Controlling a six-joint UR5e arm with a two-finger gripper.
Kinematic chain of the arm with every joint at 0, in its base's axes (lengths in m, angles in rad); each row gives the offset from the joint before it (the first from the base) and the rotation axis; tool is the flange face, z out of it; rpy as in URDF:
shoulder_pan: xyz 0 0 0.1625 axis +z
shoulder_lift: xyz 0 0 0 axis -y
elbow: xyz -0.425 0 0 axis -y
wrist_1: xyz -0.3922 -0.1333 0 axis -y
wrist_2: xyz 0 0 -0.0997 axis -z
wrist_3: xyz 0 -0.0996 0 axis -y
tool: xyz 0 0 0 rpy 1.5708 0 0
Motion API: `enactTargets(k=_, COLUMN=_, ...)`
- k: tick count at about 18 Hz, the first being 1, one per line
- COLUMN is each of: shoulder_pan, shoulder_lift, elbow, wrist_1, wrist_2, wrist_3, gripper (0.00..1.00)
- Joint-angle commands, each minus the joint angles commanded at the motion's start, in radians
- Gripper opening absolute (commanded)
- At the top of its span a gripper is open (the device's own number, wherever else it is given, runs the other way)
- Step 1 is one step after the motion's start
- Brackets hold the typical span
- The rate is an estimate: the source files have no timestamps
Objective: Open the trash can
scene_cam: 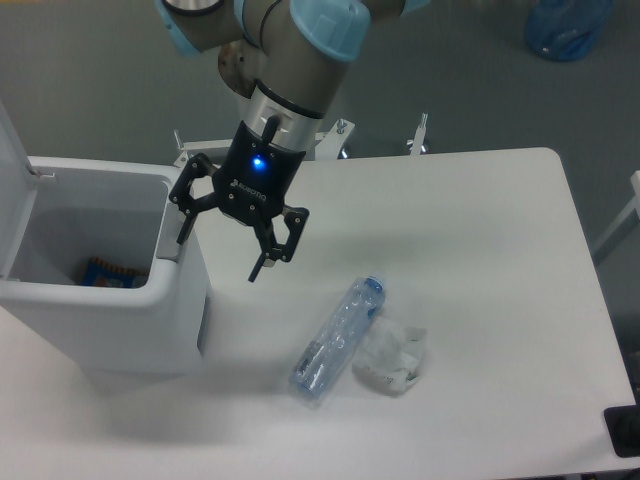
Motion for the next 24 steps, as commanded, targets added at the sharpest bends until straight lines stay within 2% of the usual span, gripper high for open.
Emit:
enactTargets(k=2, shoulder_pan=0.043, shoulder_lift=-0.012, elbow=0.018, wrist_1=0.021, wrist_2=0.04, wrist_3=0.037, gripper=1.0)
enactTargets(k=5, shoulder_pan=0.084, shoulder_lift=-0.029, elbow=0.041, wrist_1=0.037, wrist_2=0.158, wrist_3=0.153, gripper=1.0)
enactTargets(k=7, shoulder_pan=0.104, shoulder_lift=-0.073, elbow=0.052, wrist_1=0.046, wrist_2=0.227, wrist_3=0.205, gripper=1.0)
enactTargets(k=11, shoulder_pan=0.16, shoulder_lift=-0.152, elbow=0.058, wrist_1=0.071, wrist_2=0.464, wrist_3=0.322, gripper=1.0)
enactTargets(k=16, shoulder_pan=0.24, shoulder_lift=-0.207, elbow=0.064, wrist_1=0.068, wrist_2=0.5, wrist_3=0.437, gripper=1.0)
enactTargets(k=21, shoulder_pan=0.233, shoulder_lift=-0.222, elbow=0.049, wrist_1=0.063, wrist_2=0.574, wrist_3=0.653, gripper=1.0)
enactTargets(k=24, shoulder_pan=0.23, shoulder_lift=-0.224, elbow=0.038, wrist_1=0.063, wrist_2=0.586, wrist_3=0.677, gripper=1.0)
